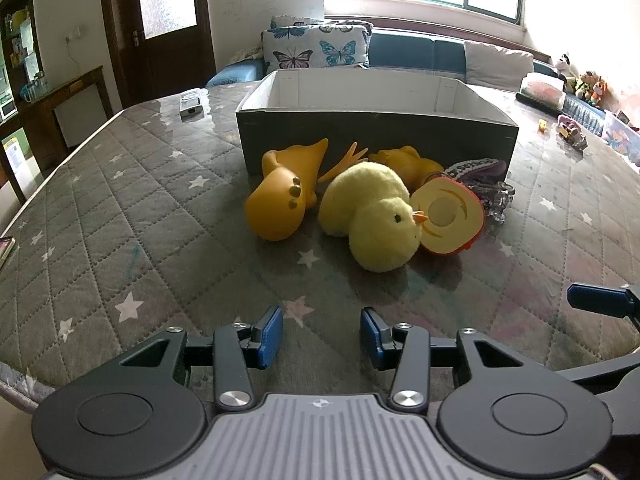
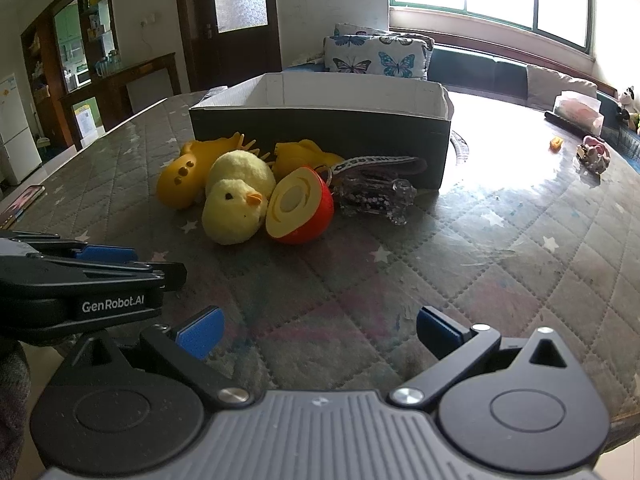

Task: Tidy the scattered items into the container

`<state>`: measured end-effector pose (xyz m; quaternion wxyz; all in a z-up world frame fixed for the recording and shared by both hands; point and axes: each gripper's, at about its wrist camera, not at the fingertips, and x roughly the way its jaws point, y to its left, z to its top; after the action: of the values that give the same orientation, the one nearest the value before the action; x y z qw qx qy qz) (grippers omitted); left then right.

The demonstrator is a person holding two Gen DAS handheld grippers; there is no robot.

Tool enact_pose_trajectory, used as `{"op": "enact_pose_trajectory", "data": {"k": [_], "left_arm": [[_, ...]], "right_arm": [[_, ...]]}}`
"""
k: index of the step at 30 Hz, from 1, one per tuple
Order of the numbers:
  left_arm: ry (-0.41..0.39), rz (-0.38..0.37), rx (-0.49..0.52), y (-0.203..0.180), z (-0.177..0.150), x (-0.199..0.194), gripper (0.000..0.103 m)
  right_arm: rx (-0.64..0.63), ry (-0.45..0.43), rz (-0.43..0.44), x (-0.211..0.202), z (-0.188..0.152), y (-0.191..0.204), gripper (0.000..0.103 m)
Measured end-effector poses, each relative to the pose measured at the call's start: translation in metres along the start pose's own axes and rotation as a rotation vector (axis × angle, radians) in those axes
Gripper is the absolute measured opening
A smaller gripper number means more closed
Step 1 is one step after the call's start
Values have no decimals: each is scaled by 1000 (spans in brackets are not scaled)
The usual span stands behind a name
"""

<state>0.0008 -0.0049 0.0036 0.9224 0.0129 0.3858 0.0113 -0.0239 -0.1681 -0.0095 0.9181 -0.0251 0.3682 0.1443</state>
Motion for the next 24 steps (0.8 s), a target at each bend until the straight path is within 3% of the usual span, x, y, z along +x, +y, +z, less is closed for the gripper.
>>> {"op": "enact_pose_trajectory", "data": {"k": [24], "left_arm": [[20, -12, 4, -1, 11, 11, 46]], "right_arm": [[1, 6, 14, 9, 10, 0, 103]]}}
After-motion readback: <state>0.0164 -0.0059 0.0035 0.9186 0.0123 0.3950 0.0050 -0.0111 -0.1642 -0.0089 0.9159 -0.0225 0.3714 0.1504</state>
